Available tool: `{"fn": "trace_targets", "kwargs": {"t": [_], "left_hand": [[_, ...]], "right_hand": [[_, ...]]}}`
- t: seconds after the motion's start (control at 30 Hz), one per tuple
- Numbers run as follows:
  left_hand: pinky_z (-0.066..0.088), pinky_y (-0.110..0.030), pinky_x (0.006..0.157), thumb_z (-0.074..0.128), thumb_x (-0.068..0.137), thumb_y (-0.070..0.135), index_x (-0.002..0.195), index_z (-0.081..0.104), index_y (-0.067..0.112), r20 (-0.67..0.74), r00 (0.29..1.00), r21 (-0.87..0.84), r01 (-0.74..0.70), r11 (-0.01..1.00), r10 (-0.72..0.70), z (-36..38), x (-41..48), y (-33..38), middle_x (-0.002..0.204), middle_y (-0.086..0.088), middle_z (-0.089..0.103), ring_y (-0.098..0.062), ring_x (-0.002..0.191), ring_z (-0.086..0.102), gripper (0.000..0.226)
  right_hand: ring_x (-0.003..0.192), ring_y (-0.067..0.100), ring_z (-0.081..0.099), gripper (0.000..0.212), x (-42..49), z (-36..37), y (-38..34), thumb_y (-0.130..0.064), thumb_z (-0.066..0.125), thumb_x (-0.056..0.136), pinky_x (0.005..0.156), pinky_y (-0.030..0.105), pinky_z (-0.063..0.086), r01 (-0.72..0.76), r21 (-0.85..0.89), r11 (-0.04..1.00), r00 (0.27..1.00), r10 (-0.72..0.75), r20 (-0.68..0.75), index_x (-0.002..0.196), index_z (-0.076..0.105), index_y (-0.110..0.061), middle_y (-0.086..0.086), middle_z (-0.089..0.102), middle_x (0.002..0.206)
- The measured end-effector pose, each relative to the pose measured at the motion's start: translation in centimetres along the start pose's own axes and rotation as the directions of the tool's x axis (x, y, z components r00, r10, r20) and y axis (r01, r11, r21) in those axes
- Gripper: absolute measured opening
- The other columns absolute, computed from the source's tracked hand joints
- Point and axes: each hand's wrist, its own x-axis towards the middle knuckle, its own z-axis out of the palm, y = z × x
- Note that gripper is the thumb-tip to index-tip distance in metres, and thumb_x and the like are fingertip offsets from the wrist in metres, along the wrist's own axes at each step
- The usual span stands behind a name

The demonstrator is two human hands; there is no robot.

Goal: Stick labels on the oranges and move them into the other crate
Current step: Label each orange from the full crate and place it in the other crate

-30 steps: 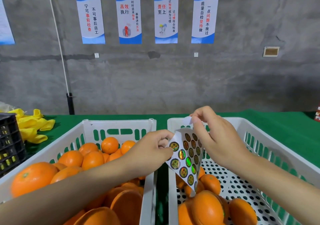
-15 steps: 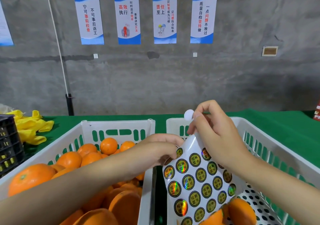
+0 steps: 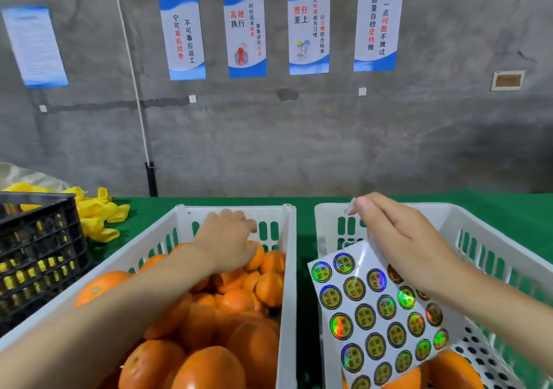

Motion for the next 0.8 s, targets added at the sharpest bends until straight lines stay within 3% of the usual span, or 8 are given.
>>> {"fn": "trace_targets", "kwargs": {"t": [0.07,0.13,0.23,0.4,0.47,0.63,0.7,0.8], "left_hand": [[0.042,-0.043,0.107,0.05,0.095,0.056,0.145,0.044,0.024,0.254,0.959,0.021,0.121,0.992,-0.123,1.0,0.1,-1.4,0.145,-0.006,0.05,-0.029,0.13,0.049,0.06],[0.044,-0.043,0.104,0.052,0.092,0.061,0.141,0.045,0.022,0.381,0.913,0.041,0.141,0.989,-0.146,1.3,0.4,-1.9,0.145,-0.006,0.051,-0.029,0.127,0.051,0.063],[0.043,-0.037,0.096,0.055,0.091,0.06,0.141,0.043,0.025,0.481,0.869,0.004,0.132,0.991,-0.118,1.0,0.7,-2.3,0.145,-0.003,0.05,-0.025,0.12,0.053,0.062],[0.045,-0.039,0.104,0.062,0.089,0.051,0.142,0.044,0.028,0.498,0.83,0.044,0.265,0.963,-0.251,0.9,0.8,-6.0,0.146,-0.002,0.051,-0.025,0.125,0.053,0.061],[0.046,-0.038,0.102,0.061,0.09,0.051,0.148,0.038,0.024,0.542,0.775,0.077,0.34,0.937,-0.325,1.2,0.6,-7.5,0.146,-0.004,0.05,-0.025,0.125,0.053,0.068],[0.045,-0.04,0.104,0.073,0.083,0.05,0.149,0.037,0.021,0.627,0.706,0.182,0.28,0.943,-0.331,2.5,1.2,-7.7,0.147,-0.006,0.049,-0.028,0.129,0.052,0.081],[0.044,-0.041,0.107,0.077,0.082,0.04,0.15,0.038,0.02,0.616,0.714,0.241,0.231,0.943,-0.332,2.9,1.4,-7.7,0.147,-0.006,0.049,-0.029,0.131,0.051,0.08],[0.04,-0.045,0.109,0.079,0.076,0.053,0.15,0.032,0.029,0.575,0.745,0.271,0.216,0.938,-0.338,3.2,1.4,-8.2,0.151,-0.008,0.039,-0.032,0.137,0.042,0.091]], "right_hand": [[0.091,0.003,0.062,0.055,-0.1,0.2,0.3,-0.071,0.026,0.089,0.084,0.03,0.051,-0.023,-0.023,0.999,0.997,0.024,0.077,0.096,0.064,-0.033,-0.012,0.069,0.094],[0.078,0.012,0.062,0.052,-0.3,0.5,0.4,-0.072,0.027,0.091,0.078,0.044,0.052,-0.019,-0.058,0.998,0.991,0.027,0.134,0.088,0.061,-0.034,0.0,0.066,0.081],[0.07,0.008,0.059,0.038,-0.4,0.7,0.3,-0.07,0.027,0.091,0.071,0.04,0.051,0.005,-0.096,0.995,0.983,0.012,0.186,0.079,0.055,-0.048,-0.005,0.062,0.072],[0.07,0.014,0.06,0.058,-0.5,0.6,0.3,-0.072,0.024,0.09,0.073,0.045,0.051,0.013,-0.126,0.992,0.973,0.016,0.232,0.08,0.059,-0.026,0.001,0.061,0.071],[0.073,0.012,0.062,0.063,-0.5,0.6,0.1,-0.072,0.023,0.088,0.076,0.043,0.052,0.012,-0.135,0.991,0.97,0.021,0.242,0.086,0.063,-0.023,0.001,0.064,0.075],[0.071,0.004,0.059,0.037,-0.6,0.7,0.0,-0.069,0.025,0.089,0.067,0.03,0.048,0.033,-0.099,0.995,0.967,-0.006,0.254,0.079,0.057,-0.053,-0.015,0.062,0.071],[0.069,0.002,0.058,0.029,-0.5,0.7,-0.1,-0.068,0.026,0.09,0.064,0.025,0.043,0.052,-0.107,0.993,0.965,-0.022,0.262,0.074,0.05,-0.064,-0.022,0.06,0.07],[0.065,0.002,0.056,0.027,-0.5,0.7,-0.2,-0.069,0.026,0.089,0.061,0.023,0.041,0.066,-0.127,0.99,0.964,-0.03,0.265,0.072,0.047,-0.068,-0.021,0.059,0.067]]}}
